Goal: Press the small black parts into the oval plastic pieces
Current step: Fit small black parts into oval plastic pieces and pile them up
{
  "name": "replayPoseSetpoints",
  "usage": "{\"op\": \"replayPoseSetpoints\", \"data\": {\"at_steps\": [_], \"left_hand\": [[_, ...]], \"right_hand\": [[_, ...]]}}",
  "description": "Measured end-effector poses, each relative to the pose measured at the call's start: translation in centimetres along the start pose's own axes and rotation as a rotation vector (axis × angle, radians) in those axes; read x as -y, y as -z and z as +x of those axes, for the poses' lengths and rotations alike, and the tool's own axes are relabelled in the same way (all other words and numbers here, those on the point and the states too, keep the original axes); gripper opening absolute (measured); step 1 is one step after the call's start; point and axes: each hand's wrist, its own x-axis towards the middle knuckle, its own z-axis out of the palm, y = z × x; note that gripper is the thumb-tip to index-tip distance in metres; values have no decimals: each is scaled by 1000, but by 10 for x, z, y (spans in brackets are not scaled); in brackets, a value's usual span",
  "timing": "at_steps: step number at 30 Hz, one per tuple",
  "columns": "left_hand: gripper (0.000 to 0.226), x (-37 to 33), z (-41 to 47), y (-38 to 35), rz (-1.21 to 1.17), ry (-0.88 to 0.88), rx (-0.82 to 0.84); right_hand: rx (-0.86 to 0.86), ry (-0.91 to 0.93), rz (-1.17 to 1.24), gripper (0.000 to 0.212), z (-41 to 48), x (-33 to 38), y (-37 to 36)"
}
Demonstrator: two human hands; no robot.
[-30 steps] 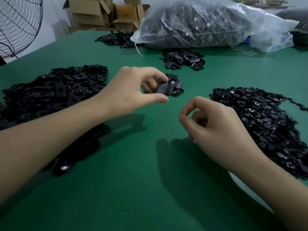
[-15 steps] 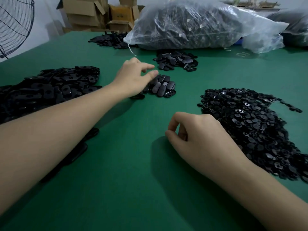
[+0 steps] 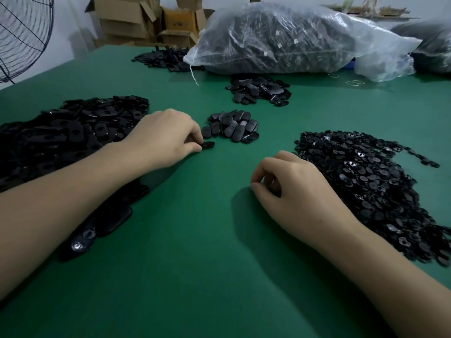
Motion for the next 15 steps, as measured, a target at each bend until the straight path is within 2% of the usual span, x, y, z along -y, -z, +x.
{"op": "replayPoseSetpoints", "data": {"at_steps": [5,7,10,12,15], "left_hand": [[14,0,-8,1,-56,-5,-77],[13,-2,-14,4,-362,81,-73],[12,-12,-27,14,-927,249,97],[13,-17,-36,18,-1056,278,173],[16,-25,-51,20,-1117,299,219]], "right_hand": [[-33,9,-38,4,1,0,4],[-79,-1,-123,8,2,-3,8],[-91,-82,-318,19,3,-8,12],[-56,-149,-398,24,2,-9,14],[-29,-182,-441,21,1,-8,14]]}}
